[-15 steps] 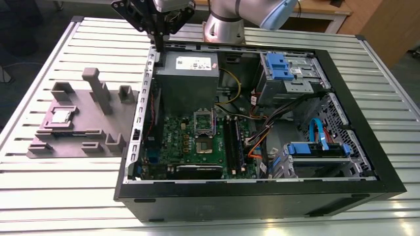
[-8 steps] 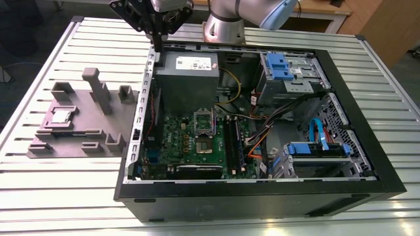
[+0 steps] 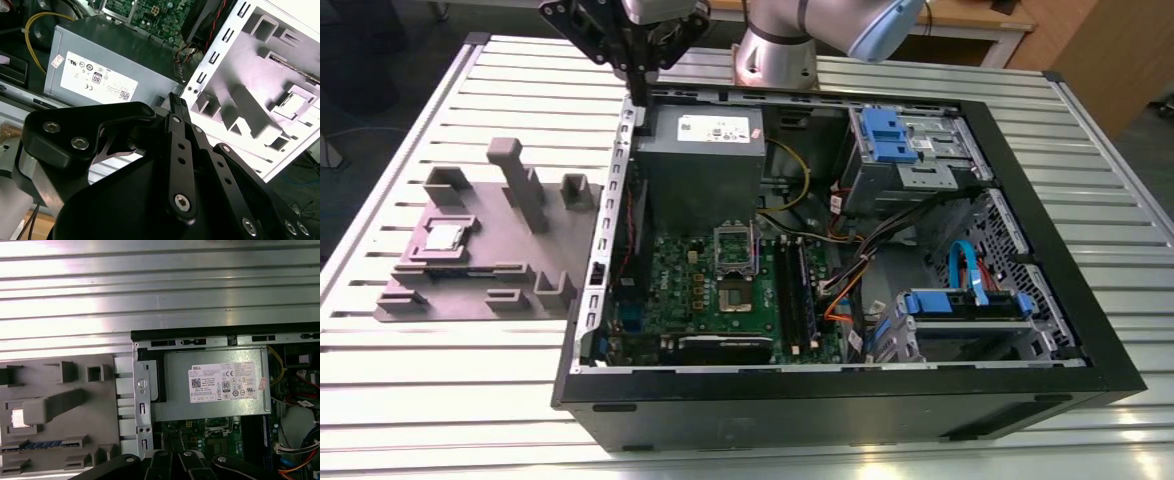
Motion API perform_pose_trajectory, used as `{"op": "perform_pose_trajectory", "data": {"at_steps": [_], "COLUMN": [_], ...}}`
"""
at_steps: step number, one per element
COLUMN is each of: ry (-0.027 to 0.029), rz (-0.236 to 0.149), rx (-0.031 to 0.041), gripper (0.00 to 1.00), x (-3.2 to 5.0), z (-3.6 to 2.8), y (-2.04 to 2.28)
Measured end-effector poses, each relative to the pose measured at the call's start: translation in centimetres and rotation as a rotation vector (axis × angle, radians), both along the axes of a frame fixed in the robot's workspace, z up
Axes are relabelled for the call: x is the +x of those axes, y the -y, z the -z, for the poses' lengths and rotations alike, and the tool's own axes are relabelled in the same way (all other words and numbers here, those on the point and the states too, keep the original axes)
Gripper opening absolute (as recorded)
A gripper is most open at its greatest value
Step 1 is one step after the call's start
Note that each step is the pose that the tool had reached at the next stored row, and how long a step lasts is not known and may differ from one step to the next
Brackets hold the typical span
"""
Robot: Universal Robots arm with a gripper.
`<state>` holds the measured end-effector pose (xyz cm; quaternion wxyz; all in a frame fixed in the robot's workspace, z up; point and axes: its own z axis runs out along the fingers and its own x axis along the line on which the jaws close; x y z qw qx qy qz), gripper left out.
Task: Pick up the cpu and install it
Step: 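Reach for the cpu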
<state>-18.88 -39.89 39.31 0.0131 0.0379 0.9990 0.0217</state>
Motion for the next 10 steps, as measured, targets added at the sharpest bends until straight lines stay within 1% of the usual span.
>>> {"op": "perform_pose_trajectory", "data": {"at_steps": [10], "ry": [0.0], "rz": [0.0], "rx": [0.0], "gripper": [0.1], "x": [-0.25], "z": [0.0], "y": [0.0]}}
